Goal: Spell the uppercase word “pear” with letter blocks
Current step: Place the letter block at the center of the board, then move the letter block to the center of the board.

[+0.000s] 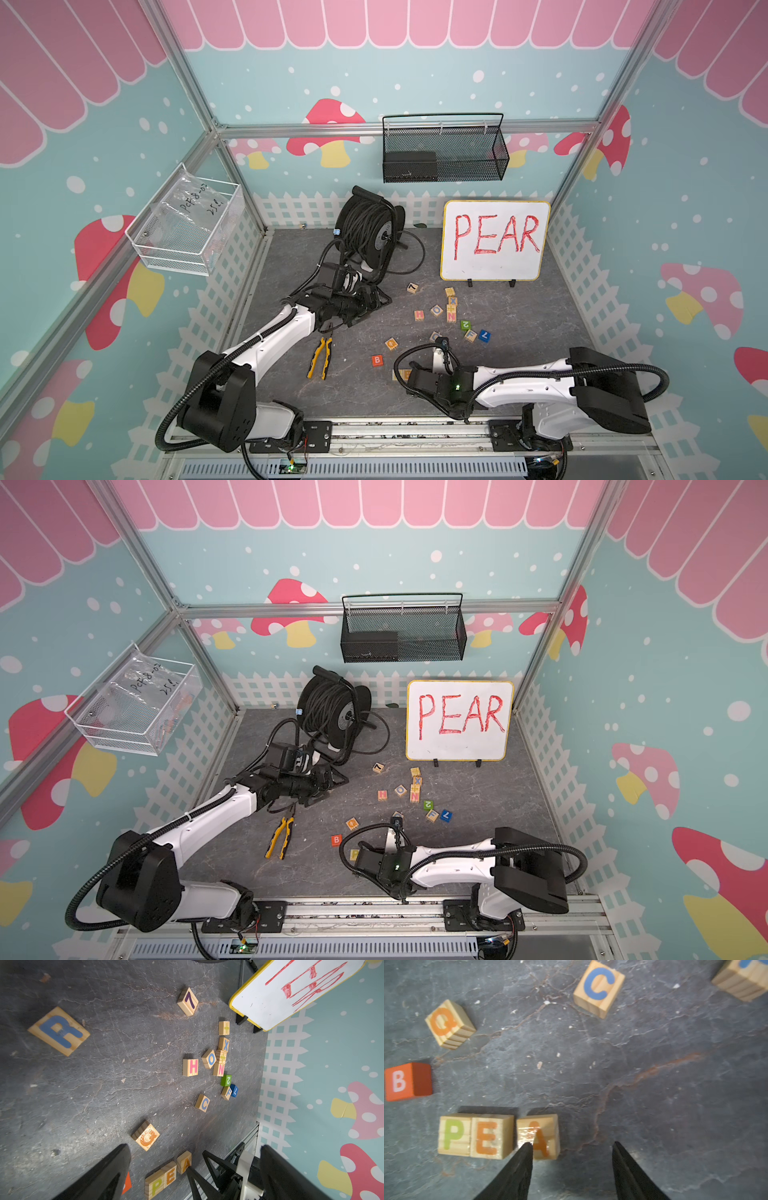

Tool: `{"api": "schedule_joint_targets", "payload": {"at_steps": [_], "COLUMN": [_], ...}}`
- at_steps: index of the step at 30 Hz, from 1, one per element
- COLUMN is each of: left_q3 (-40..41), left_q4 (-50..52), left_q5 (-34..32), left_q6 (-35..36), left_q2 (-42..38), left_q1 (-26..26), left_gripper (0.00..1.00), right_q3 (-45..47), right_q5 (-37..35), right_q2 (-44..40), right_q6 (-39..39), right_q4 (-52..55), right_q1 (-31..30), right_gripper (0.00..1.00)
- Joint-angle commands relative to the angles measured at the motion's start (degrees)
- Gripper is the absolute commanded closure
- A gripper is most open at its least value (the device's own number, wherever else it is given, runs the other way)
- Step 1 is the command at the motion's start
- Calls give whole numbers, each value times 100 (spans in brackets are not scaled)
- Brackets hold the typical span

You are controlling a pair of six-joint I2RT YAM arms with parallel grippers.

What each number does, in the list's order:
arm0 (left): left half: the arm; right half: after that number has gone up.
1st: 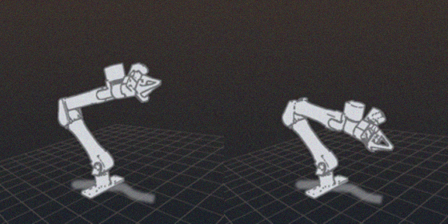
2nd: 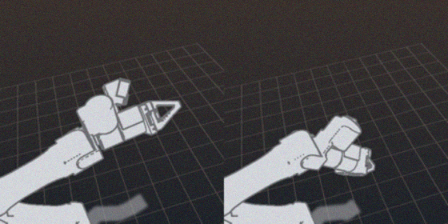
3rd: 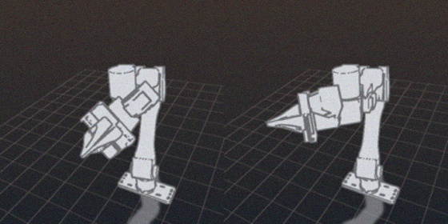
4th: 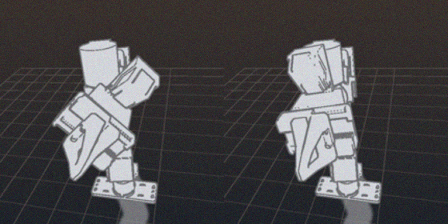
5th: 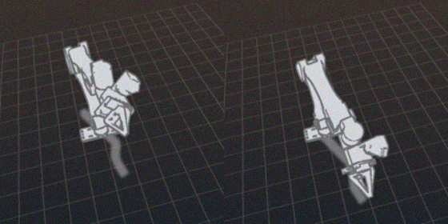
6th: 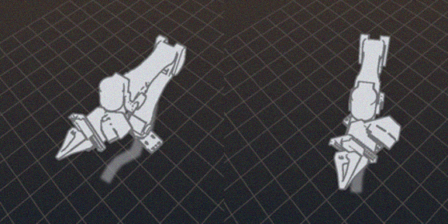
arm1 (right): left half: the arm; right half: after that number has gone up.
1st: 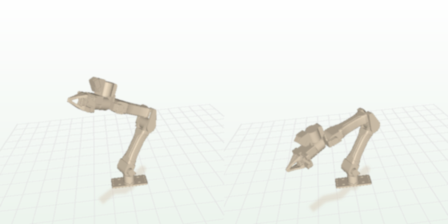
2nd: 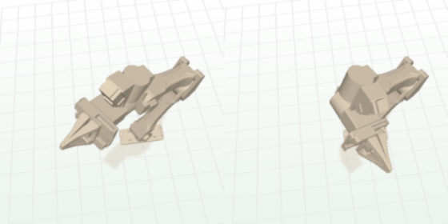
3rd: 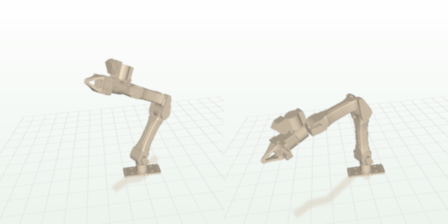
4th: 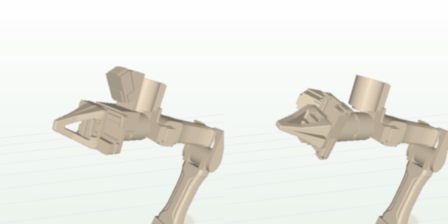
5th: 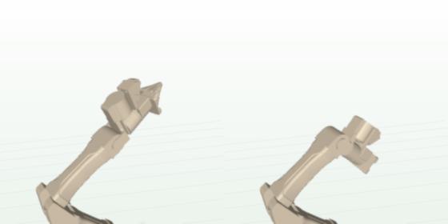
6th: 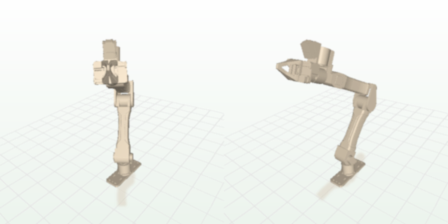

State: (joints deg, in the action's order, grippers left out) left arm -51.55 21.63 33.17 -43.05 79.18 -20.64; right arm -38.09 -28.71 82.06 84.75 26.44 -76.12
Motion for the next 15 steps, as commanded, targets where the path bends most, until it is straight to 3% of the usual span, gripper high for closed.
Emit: {"api": "schedule_joint_targets", "payload": {"at_steps": [1, 15], "left_q3": [-110, -114], "left_q4": [64, 54], "left_q5": [-30, 30], "left_q6": [70, 74], "left_q2": [-14, 117], "left_q1": [14, 6], "left_gripper": [1, 1], "right_q3": [224, 422], "right_q5": [-215, -4], "right_q2": [-228, -214], "right_q6": [373, 23], "right_q4": [397, 272], "right_q1": [124, 387], "right_gripper": [34, 27]}}
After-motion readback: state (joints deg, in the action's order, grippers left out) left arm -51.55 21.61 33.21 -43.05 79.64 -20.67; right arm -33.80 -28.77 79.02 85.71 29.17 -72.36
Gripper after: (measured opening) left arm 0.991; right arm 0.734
